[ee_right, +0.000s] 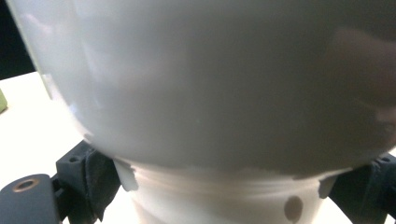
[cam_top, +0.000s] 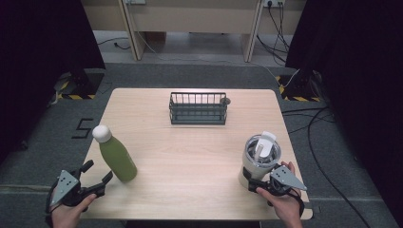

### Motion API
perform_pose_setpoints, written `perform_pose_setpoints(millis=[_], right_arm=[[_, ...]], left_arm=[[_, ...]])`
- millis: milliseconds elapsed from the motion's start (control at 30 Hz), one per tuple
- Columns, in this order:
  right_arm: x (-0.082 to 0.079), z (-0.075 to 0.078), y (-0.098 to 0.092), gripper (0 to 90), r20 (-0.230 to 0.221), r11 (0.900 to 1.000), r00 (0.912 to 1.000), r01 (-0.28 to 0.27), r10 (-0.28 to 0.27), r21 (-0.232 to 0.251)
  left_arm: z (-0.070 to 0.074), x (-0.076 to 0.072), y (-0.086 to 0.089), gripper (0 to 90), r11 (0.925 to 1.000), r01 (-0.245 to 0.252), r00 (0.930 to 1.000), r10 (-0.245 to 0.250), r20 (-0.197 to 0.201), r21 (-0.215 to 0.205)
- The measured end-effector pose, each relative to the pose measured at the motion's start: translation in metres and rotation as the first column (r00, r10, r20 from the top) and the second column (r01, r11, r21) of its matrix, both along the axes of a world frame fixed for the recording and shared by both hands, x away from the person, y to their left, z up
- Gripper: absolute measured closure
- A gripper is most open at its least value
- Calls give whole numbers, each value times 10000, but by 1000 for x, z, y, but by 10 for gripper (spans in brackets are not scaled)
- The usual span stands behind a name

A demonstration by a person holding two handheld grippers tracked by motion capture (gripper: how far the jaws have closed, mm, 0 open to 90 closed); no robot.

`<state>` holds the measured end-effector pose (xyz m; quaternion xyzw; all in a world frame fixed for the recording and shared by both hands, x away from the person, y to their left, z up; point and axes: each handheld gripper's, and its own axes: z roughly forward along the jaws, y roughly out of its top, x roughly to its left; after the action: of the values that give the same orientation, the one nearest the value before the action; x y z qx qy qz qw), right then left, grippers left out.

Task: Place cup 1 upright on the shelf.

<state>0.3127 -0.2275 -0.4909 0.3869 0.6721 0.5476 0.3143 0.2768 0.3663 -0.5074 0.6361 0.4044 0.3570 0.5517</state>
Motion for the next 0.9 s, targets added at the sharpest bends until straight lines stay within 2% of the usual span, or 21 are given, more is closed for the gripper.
perform_pose_setpoints(millis=[167,233,900], right_arm=[[1,2,1,103,-188,9998,9998,-52,56,183],[0,4,3,103,-184,9999,9998,-86,88,107],[17,27,8,103,105,10000,9999,18,-18,19]], left_arm=[[0,0,1,142,10000,-29,10000,29,-10,-55],[0,0,1,142,10000,-41,10000,41,-12,-63],[0,0,1,142,10000,-62,10000,61,-26,-70]])
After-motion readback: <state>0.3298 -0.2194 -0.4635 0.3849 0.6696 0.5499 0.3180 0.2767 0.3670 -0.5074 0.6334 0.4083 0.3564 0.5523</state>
